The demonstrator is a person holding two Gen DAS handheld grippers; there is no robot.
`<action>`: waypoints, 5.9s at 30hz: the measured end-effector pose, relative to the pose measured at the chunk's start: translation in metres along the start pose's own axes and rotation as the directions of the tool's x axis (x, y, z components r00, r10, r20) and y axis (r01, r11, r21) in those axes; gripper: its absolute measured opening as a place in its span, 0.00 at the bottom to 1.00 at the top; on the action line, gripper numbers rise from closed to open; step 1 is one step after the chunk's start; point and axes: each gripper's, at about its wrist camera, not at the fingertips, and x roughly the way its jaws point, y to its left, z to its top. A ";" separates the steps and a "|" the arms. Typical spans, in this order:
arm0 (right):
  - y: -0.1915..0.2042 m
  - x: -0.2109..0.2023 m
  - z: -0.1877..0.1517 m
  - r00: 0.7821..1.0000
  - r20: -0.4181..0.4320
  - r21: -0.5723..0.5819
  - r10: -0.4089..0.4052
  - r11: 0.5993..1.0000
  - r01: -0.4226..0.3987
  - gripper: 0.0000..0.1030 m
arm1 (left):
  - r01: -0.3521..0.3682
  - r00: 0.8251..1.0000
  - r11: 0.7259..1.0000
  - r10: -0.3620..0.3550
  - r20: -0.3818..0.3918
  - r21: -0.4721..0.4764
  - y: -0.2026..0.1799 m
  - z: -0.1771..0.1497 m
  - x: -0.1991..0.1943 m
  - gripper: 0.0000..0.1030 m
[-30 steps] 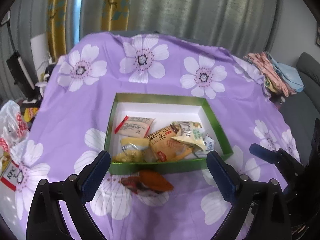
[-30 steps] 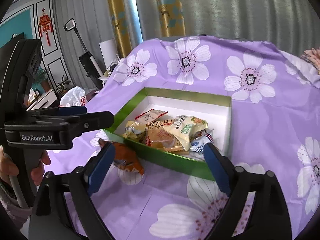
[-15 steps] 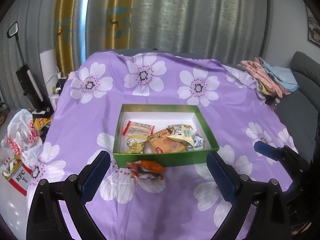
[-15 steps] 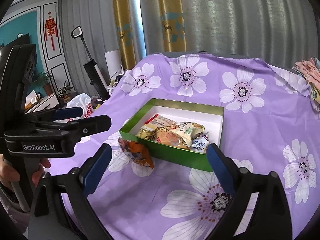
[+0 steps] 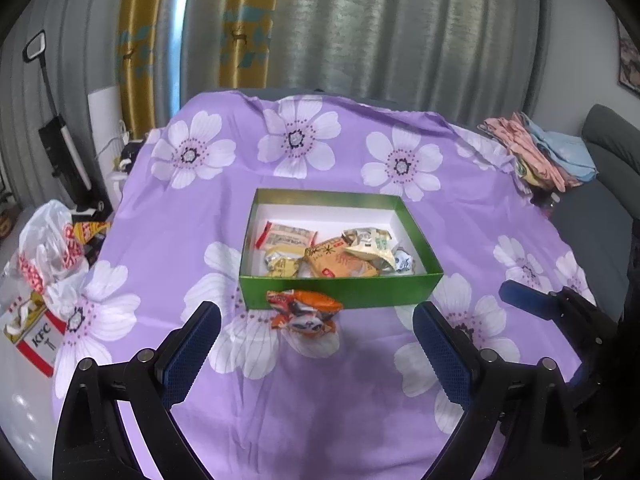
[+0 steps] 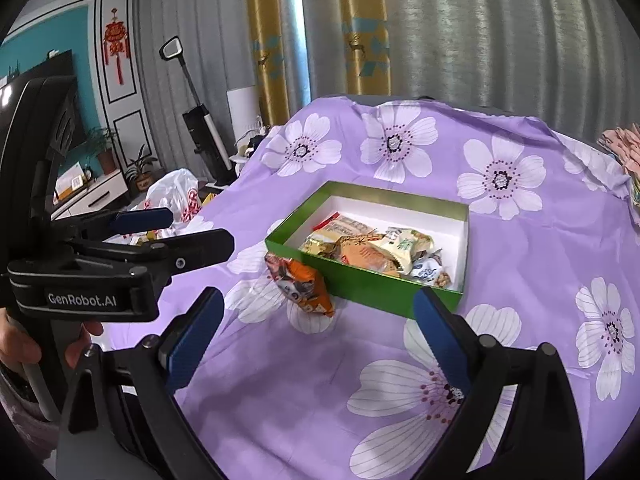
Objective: Organize snacks
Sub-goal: 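Move the right gripper to the orange panda-print bag beside the box, then close the right gripper on the panda bag and lift, then carry the panda bag with the right gripper over the box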
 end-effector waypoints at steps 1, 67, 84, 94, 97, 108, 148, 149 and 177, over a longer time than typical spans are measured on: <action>0.001 0.002 0.000 1.000 -0.005 -0.003 0.002 1.000 -0.002 0.93 | 0.001 1.000 1.000 -0.001 -0.001 -0.001 0.001 -0.001 0.000 0.94; -0.003 0.174 -0.026 0.962 -0.193 0.016 0.195 0.981 -0.195 0.40 | 0.236 0.956 0.970 -0.243 -0.164 -0.058 0.036 -0.020 0.144 0.72; 0.001 0.171 -0.026 0.952 -0.185 0.059 0.243 0.970 -0.236 0.30 | 0.259 0.949 0.962 -0.270 -0.164 -0.082 0.037 -0.023 0.138 0.55; 0.007 0.158 -0.025 0.953 -0.174 0.050 0.247 0.969 -0.242 0.29 | 0.258 0.952 0.963 -0.266 -0.153 -0.072 0.030 -0.024 0.118 0.54; 0.009 0.151 -0.025 0.955 -0.167 0.044 0.246 0.969 -0.242 0.29 | 0.259 0.953 0.964 -0.266 -0.146 -0.067 0.027 -0.023 0.110 0.54; 0.011 0.115 -0.022 0.964 -0.119 0.030 0.239 0.971 -0.237 0.29 | 0.257 0.959 0.966 -0.258 -0.121 -0.026 0.008 -0.020 0.078 0.54; -0.014 0.036 0.019 0.985 0.064 -0.001 0.160 0.987 -0.160 0.29 | 0.298 0.954 0.949 -0.301 0.008 0.106 -0.045 0.030 0.031 0.54; -0.016 0.037 0.021 0.985 0.067 0.000 0.160 0.987 -0.160 0.29 | 0.299 0.953 0.948 -0.302 0.010 0.107 -0.045 0.032 0.032 0.54; -0.048 0.104 0.059 0.989 0.042 0.018 0.144 0.989 -0.145 0.29 | 0.322 0.947 0.945 -0.322 -0.012 0.057 -0.025 0.072 0.106 0.54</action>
